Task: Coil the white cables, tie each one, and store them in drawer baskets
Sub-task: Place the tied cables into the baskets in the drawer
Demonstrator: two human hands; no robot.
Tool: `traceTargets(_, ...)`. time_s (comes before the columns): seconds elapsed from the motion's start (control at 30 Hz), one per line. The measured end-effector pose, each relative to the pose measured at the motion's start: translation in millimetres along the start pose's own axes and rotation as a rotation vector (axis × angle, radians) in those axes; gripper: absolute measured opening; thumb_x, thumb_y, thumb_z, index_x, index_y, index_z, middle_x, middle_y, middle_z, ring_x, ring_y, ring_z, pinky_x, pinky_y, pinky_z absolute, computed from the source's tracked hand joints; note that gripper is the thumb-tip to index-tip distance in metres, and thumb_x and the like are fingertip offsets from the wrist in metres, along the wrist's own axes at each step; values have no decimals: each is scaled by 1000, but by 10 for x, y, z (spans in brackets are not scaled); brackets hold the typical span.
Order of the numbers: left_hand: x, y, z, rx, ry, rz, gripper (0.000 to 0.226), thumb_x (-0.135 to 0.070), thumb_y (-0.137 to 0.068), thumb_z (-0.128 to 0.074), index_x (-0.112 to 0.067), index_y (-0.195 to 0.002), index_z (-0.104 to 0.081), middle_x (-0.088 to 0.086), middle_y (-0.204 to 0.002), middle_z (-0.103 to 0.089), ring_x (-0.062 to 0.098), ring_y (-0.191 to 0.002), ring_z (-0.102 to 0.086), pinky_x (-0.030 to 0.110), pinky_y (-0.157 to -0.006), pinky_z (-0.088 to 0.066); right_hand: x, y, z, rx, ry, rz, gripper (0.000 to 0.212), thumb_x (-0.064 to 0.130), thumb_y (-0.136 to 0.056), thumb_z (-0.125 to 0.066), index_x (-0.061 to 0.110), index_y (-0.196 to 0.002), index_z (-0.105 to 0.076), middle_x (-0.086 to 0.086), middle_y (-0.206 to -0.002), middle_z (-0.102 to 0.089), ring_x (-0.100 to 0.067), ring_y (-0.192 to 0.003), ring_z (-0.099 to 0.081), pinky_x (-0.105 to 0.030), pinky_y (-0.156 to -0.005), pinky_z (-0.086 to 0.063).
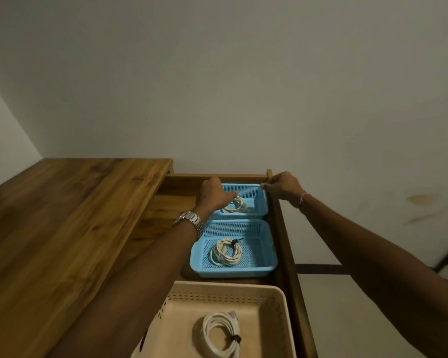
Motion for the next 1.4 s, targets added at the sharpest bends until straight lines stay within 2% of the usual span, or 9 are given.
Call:
traceTargets(0.13, -502, 457, -203, 105, 8, -88, 62, -48, -85, -75, -4, -125, -58, 11, -117, -65, 26, -108, -61, 33, -79, -47, -140, 251, 123, 95, -2, -54, 30, 22, -94, -71, 0, -114, -73, -15, -111, -73, -22, -95, -67, -28, -74, -58)
traceTargets(0.23, -826, 821, -424, 179, 3, -126, 59, -48, -84, -75, -7, -122, -56, 8, -115, -61, 25, -105, -59, 34, -81, -49, -243, 465, 167, 160, -15, -106, 33, 18, -96, -68, -3, -121, -68, -18, -117, -70, -30, -105, -68, -36, -87, -59)
traceTargets(0.4, -1175, 1336, -867, 250, -119, -205, 71, -56, -77, -78, -12, -127, -52, 8, -122, -62, 27, -111, -61, 38, -88, -54, -453, 812, 106, 333, 5, -210, 28, 10, -99, -61, -5, -123, -63, -16, -121, -68, -23, -94, -71, -31, -71, -61)
traceTargets(0.53, -1258, 1661, -1105, 293, -361, -266, 89, -62, -76, -76, -10, -140, -42, 14, -145, -45, 32, -133, -44, 48, -109, -41, -568, 1012, 93, 384, -4, -225, 22, 2, -98, -55, -6, -116, -65, -18, -118, -69, -26, -99, -72, -36, -82, -63)
traceTargets(0.63, -1142, 1805, -1248, 323, -422, -240, 104, -46, -80, -77, -9, -156, -17, 15, -167, -5, 36, -153, -10, 56, -123, -14, -583, 1157, 43, 419, 13, -163, 25, 2, -101, -53, -6, -121, -65, -14, -124, -66, -24, -107, -68, -37, -92, -60)
traceTargets(0.73, -954, 1842, -1170, 276, -383, -108, 111, -36, -81, -74, -5, -158, 1, 18, -167, 5, 36, -154, 1, 57, -123, -5, -624, 1265, -77, 438, -103, -186, 29, 3, -103, -48, 0, -128, -63, -8, -126, -65, -18, -100, -68, -22, -69, -59)
traceTargets(0.87, -816, 1862, -1067, 249, -375, 10, 110, -43, -83, -69, -1, -157, 0, 23, -166, 4, 39, -154, 3, 60, -121, 1, -636, 1290, -135, 433, -116, -137, 32, -1, -101, -50, 5, -128, -66, -5, -129, -66, -15, -101, -68, -18, -64, -57)
traceTargets(1.07, -592, 1875, -942, 199, -357, 71, 109, -49, -82, -68, -3, -158, -4, 21, -167, -1, 37, -154, 0, 59, -122, 1, -459, 1371, -234, 342, 123, 188, 50, 3, -90, -71, 7, -138, -59, -7, -135, -65, -22, -123, -62, -34, -101, -50)
traceTargets(1.4, 67, 1852, -447, 94, -408, 190, 118, -77, -82, -53, -1, -157, -4, 22, -166, -4, 38, -154, -2, 59, -123, -1, -81, 1339, -708, 242, 265, 448, 102, 33, -72, -89, 21, -156, -34, -12, -150, -51, -32, -138, -47, -44, -112, -41)
Point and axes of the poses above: each hand's wrist, its own y-axis away from the middle knuckle, its own z-axis out of the back of the hand, x = y × z, the point moved 9 cm from there along -y, towards the middle knuckle
